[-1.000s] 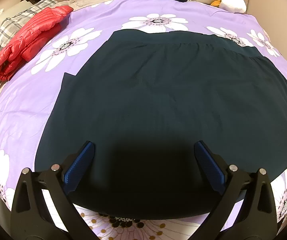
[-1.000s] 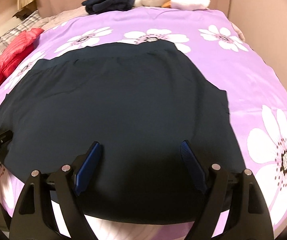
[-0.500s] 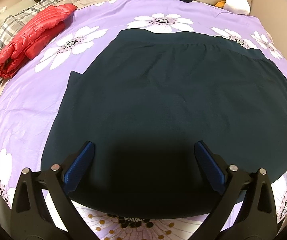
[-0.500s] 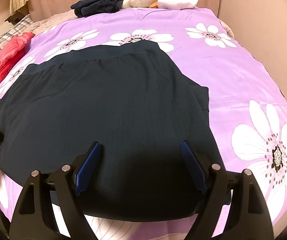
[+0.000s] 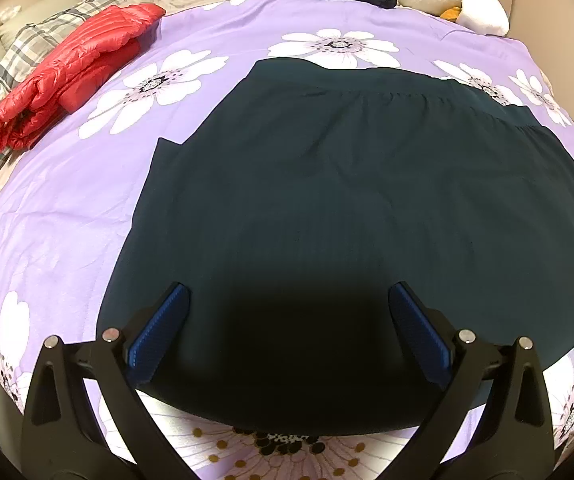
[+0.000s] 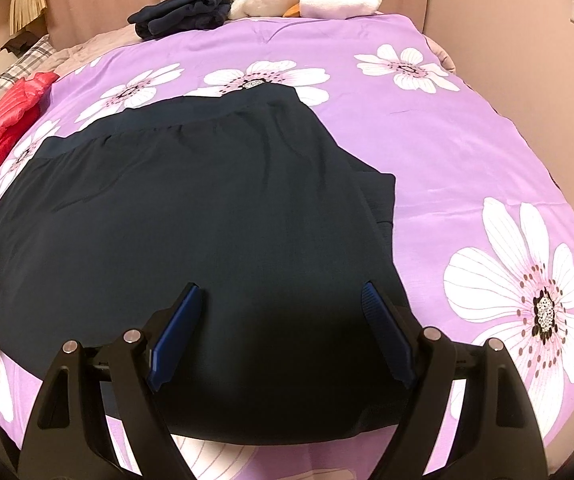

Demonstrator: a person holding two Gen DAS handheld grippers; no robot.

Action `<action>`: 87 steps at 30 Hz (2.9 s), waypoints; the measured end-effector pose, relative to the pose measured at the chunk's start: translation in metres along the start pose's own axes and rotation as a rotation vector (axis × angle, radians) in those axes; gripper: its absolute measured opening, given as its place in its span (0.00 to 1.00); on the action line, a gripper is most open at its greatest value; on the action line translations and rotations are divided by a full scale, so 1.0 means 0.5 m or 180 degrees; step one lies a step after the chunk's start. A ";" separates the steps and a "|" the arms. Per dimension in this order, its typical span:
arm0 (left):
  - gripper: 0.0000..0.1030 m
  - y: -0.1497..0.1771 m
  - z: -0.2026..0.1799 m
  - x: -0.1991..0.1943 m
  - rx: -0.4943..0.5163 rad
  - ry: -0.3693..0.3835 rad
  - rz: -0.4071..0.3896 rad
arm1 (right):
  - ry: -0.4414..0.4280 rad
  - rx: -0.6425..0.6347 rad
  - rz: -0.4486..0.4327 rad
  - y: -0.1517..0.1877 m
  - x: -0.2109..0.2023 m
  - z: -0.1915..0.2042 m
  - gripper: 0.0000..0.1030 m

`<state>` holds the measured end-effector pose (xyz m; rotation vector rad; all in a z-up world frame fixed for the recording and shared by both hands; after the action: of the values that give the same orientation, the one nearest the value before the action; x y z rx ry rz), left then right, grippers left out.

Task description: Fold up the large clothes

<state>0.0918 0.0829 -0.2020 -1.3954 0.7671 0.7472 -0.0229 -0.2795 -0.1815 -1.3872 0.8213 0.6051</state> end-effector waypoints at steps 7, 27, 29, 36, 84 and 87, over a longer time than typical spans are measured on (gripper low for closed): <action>0.98 0.001 0.003 -0.001 -0.0001 -0.0007 -0.0002 | 0.0040 0.0051 -0.0001 0.001 -0.002 -0.013 0.80; 0.98 0.008 0.022 -0.012 -0.0014 -0.0057 -0.0013 | 0.0138 0.0243 0.0025 0.011 -0.005 -0.061 0.80; 0.98 0.009 0.026 -0.013 -0.0027 -0.0073 -0.0012 | 0.0150 0.0266 0.0029 0.013 -0.006 -0.068 0.80; 0.98 0.015 0.062 -0.019 -0.0121 -0.0151 0.0002 | 0.0186 0.0341 0.0028 0.020 -0.009 -0.090 0.80; 0.45 0.117 0.032 -0.023 -0.1312 0.1294 0.0646 | -0.1984 0.1923 0.0514 0.122 0.008 0.048 0.32; 0.67 0.115 0.030 -0.040 -0.1128 0.1109 0.0638 | -0.1902 0.1795 0.0465 0.114 -0.010 0.048 0.38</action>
<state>0.0333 0.1002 -0.2170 -1.8169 1.0964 0.8342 -0.0674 -0.2488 -0.2123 -0.5841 0.5436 0.7758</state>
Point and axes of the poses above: each gripper's, at about its wrist camera, not at the fingertips, and x roughly the way its jaws point, z to its left, y to its underside, the point moved 6 cm from there along x, roughly the way its jaws point, and after that the axes turned 1 degree about -x, right-handed, at the moved point
